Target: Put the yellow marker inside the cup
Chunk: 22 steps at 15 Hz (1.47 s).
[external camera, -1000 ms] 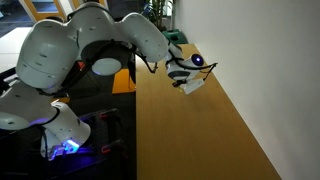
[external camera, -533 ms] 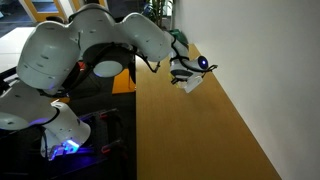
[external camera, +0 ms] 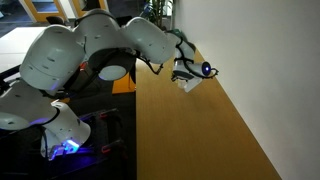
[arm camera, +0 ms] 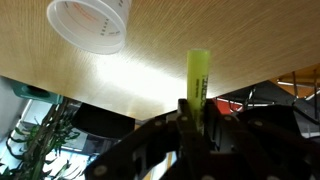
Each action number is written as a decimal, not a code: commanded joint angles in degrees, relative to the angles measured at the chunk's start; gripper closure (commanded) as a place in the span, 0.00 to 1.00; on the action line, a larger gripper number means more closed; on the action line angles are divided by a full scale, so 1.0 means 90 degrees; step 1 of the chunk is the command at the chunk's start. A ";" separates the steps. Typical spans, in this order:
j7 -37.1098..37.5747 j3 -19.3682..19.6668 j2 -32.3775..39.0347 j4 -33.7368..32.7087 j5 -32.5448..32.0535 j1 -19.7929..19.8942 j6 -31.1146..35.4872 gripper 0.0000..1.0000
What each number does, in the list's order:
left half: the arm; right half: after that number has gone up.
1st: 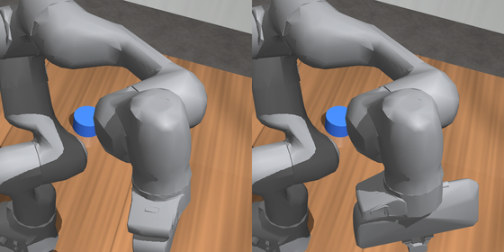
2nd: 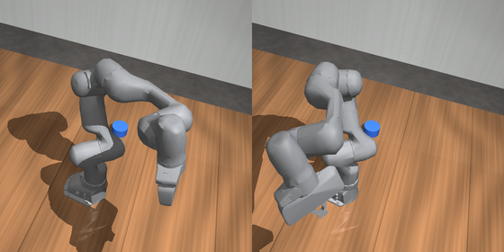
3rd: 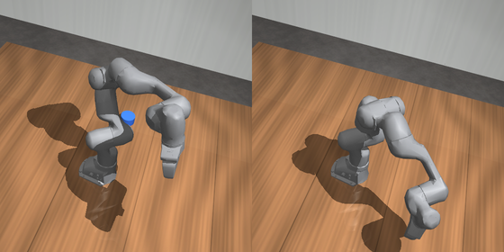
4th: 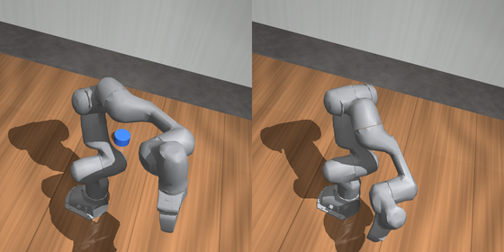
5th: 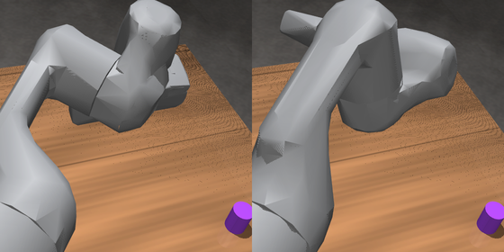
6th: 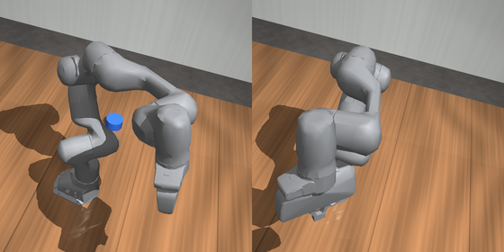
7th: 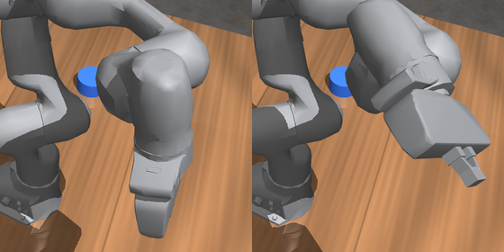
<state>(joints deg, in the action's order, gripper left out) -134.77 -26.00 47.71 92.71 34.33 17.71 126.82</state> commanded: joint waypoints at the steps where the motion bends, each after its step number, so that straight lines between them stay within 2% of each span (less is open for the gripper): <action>1: -0.0245 0.0156 0.0256 -0.0330 0.0646 -0.0269 0.0163 0.95; 8: -0.0743 0.0246 0.0522 -0.0540 0.2055 -0.0624 0.1023 0.95; 9: -0.0614 0.0379 0.0399 -0.0385 0.2001 -0.0652 0.0747 0.81; 13: -0.0626 0.0452 0.0445 -0.0475 0.2093 -0.0749 0.0781 0.81; 14: -0.0625 0.0456 0.0445 -0.0481 0.2093 -0.0748 0.0781 0.95; 15: -0.0737 0.0388 0.0522 -0.0530 0.2263 -0.0706 0.0876 0.95; 18: -0.1293 0.0192 0.0819 -0.0750 0.3222 -0.0577 0.0933 0.95; 21: -0.2041 0.0312 0.0961 -0.0904 0.4441 -0.0662 0.0835 0.95; 22: -0.1645 -0.0375 0.1306 -0.1306 0.3831 -0.0223 0.1116 0.95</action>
<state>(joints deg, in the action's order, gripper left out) -149.68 -23.62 54.89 86.98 69.65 12.31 134.95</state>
